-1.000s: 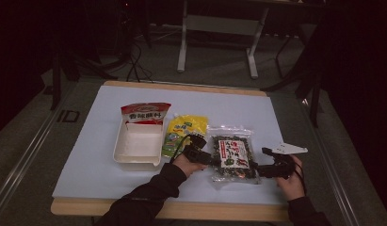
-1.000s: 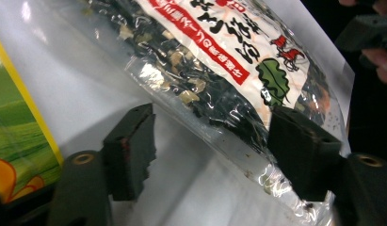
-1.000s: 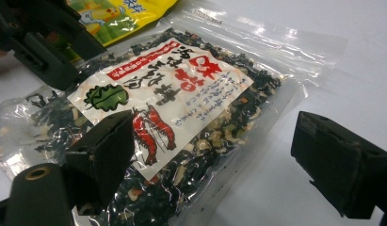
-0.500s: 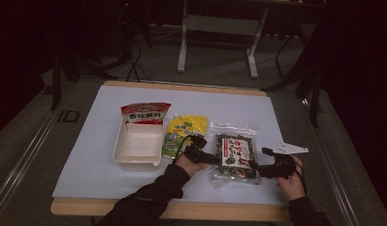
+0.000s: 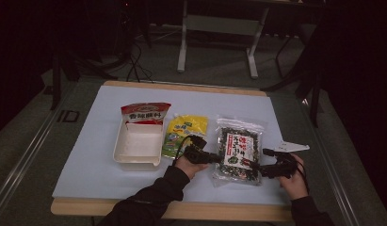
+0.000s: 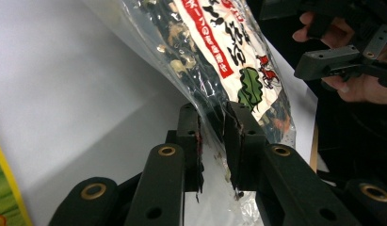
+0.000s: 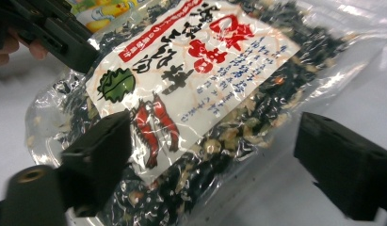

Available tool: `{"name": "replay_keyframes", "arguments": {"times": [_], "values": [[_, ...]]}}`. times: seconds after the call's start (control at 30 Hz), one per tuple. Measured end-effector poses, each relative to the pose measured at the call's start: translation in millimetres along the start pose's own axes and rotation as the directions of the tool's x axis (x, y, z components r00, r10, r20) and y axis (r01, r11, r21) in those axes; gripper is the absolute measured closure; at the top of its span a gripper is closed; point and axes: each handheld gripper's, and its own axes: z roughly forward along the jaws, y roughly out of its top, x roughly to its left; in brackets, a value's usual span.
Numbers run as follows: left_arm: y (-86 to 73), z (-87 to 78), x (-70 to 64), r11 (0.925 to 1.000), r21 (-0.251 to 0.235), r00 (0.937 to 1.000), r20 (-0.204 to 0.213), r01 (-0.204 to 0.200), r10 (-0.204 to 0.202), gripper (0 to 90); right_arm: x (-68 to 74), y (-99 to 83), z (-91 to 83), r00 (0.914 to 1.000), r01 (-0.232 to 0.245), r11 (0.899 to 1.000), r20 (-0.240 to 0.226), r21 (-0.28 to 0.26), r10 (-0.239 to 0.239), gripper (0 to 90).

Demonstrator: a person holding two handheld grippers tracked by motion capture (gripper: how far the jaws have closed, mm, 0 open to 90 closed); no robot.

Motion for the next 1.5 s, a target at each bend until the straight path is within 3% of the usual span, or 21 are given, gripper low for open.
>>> {"name": "replay_keyframes", "arguments": {"times": [0.07,0.1,0.2,0.23,0.3,0.37,0.5,0.7,1.07,1.2,1.5], "values": [[0.2,-1.8,-2.9,0.9998,-0.007,0.9998,0.001,-0.017,0.017,80.4,0.7,1.4,-1.5,0.9999,-0.01,1.0,-0.011,-0.012,0.01,10.1],[-0.1,-2.7,-3.6,0.9998,-0.009,0.9998,0.002,-0.018,0.018,80.6,1.6,2.2,-2.0,0.9997,-0.017,1.0,0.016,-0.024,0.018,10.1],[-1.8,-4.5,-5.3,0.9992,-0.022,0.9994,0.009,-0.034,0.034,81.4,-0.4,3.1,-3.4,0.9983,-0.053,0.998,0.02,-0.032,0.054,10.1],[-2.2,-5.2,-6.1,0.999,-0.026,0.9992,0.012,-0.038,0.038,81.7,-1.7,2.9,-3.3,0.9978,-0.066,0.998,-0.001,-0.024,0.066,10.1],[-3.2,-6.5,-8.9,0.9973,-0.036,0.9979,0.006,-0.064,0.064,81.9,-3.5,2.0,-3.1,0.9967,-0.081,0.997,0.008,-0.018,0.081,10.1],[-4.4,-7.6,-9.4,0.9966,-0.045,0.9974,0.02,-0.068,0.069,82.3,-5.3,1.2,-4.0,0.9957,-0.092,0.996,-0.008,-0.013,0.092,10.2],[-6.0,-10.9,-15.0,0.99,-0.068,0.9919,0.022,-0.123,0.125,83.3,-6.4,-0.3,-4.2,0.9923,-0.104,0.994,-0.066,0.011,0.105,16.4],[-7.2,-12.9,-18.1,0.9842,-0.085,0.9871,0.025,-0.155,0.158,83.6,-3.9,-1.9,-5.1,0.9906,-0.084,0.996,-0.108,0.011,0.084,23.9],[-2.5,-9.7,-14.8,0.9847,-0.068,0.9859,0.038,-0.16,0.163,75.4,-3.2,-1.1,-15.3,0.9872,-0.099,0.995,-0.127,-0.011,0.097,31.2],[-0.7,-8.4,-15.6,0.9816,-0.078,0.9833,0.041,-0.174,0.178,69.5,-0.5,1.5,-19.9,0.989,-0.076,0.996,-0.13,-0.035,0.071,34.0],[4.8,-8.4,-19.4,0.9809,-0.078,0.9792,0.085,-0.178,0.184,67.4,3.1,3.9,-26.3,0.992,-0.039,0.998,-0.122,-0.051,0.032,38.6]]}}
